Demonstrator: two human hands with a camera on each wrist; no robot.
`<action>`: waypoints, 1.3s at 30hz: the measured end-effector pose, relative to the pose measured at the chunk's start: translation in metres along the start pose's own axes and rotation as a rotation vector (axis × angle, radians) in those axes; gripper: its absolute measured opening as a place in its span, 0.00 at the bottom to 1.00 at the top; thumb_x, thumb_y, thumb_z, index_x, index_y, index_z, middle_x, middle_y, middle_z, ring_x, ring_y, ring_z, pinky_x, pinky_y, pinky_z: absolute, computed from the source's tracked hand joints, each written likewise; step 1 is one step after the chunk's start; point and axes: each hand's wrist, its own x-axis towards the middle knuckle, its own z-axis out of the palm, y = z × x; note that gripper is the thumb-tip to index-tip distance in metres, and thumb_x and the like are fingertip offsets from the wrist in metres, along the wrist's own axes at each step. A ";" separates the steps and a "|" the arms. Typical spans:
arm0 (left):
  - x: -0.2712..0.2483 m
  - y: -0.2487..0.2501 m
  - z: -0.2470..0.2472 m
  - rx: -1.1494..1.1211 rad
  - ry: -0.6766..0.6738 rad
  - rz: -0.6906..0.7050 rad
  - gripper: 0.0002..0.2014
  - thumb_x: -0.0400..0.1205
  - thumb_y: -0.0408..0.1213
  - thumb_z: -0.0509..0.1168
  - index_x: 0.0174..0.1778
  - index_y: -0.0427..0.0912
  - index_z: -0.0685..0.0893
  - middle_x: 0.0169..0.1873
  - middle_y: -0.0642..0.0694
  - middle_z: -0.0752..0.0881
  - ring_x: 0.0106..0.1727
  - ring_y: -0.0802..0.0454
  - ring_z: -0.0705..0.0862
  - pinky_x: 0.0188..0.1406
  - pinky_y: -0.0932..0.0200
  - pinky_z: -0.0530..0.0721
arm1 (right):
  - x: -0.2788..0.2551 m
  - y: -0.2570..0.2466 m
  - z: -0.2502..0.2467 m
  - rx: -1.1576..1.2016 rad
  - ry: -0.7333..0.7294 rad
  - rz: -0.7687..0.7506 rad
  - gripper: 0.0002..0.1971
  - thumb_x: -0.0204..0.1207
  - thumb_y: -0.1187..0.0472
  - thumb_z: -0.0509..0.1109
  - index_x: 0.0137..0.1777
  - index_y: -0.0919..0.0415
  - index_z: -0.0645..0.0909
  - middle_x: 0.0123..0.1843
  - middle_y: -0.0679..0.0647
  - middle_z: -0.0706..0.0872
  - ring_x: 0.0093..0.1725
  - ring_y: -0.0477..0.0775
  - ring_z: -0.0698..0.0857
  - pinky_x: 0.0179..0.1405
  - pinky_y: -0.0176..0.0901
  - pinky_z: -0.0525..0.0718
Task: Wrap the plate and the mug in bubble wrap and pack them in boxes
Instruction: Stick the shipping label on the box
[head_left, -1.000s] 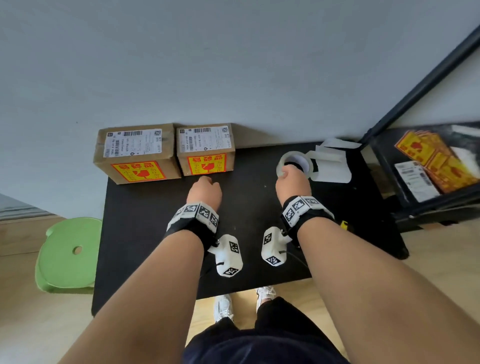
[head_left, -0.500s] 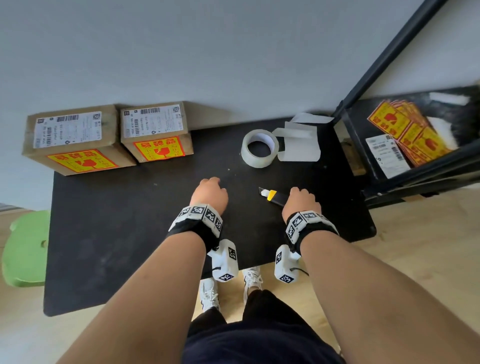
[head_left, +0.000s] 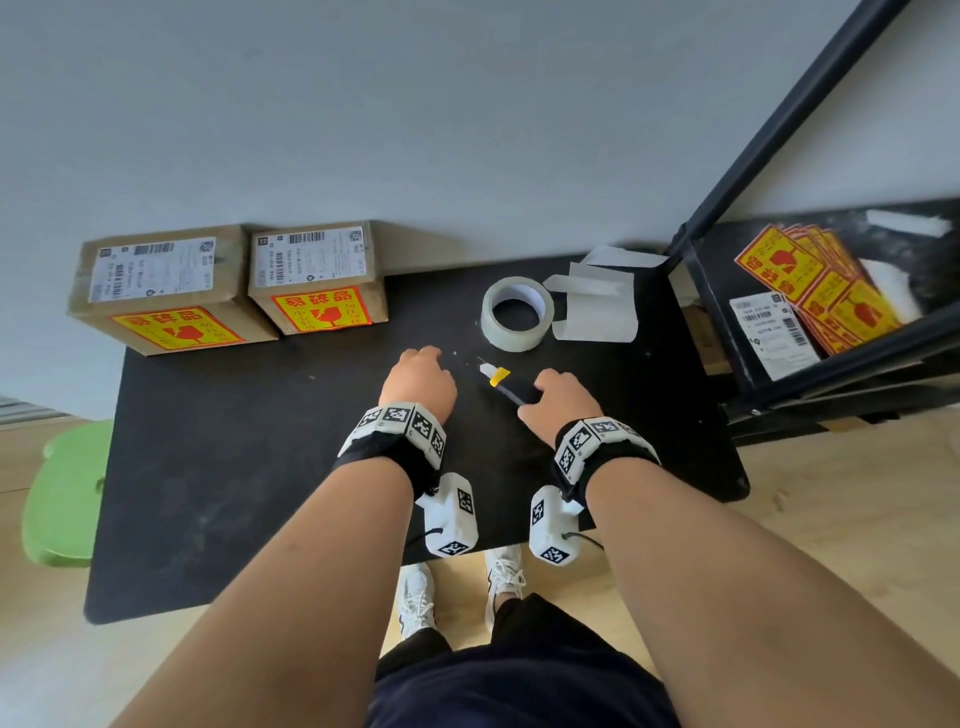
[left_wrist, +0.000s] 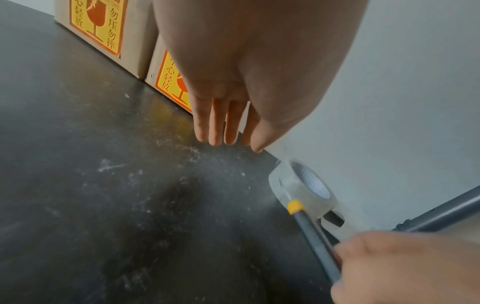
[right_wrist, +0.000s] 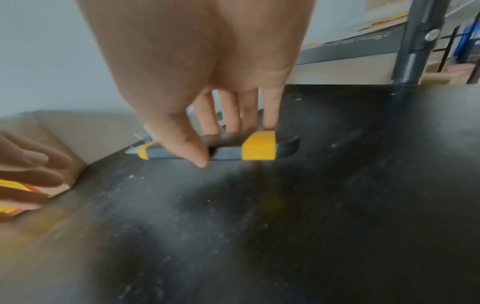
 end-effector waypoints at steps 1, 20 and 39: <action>-0.001 -0.001 -0.003 -0.002 0.007 -0.008 0.21 0.86 0.35 0.55 0.76 0.42 0.72 0.75 0.39 0.70 0.69 0.40 0.76 0.63 0.51 0.75 | -0.002 -0.007 -0.002 0.056 -0.011 -0.017 0.18 0.77 0.54 0.64 0.66 0.57 0.74 0.62 0.58 0.78 0.60 0.61 0.81 0.58 0.53 0.81; -0.006 -0.035 -0.034 -0.060 0.070 -0.144 0.23 0.84 0.32 0.55 0.78 0.43 0.71 0.76 0.40 0.69 0.70 0.39 0.76 0.65 0.48 0.75 | 0.013 -0.071 0.004 0.556 -0.121 0.035 0.16 0.79 0.67 0.55 0.66 0.59 0.64 0.45 0.62 0.79 0.38 0.59 0.79 0.37 0.50 0.80; 0.041 -0.051 -0.044 0.030 0.046 -0.174 0.22 0.83 0.31 0.56 0.74 0.43 0.74 0.70 0.41 0.72 0.69 0.40 0.75 0.64 0.46 0.78 | 0.077 -0.132 0.013 -0.077 -0.001 -0.133 0.39 0.82 0.57 0.65 0.85 0.63 0.46 0.78 0.66 0.62 0.77 0.65 0.67 0.71 0.51 0.70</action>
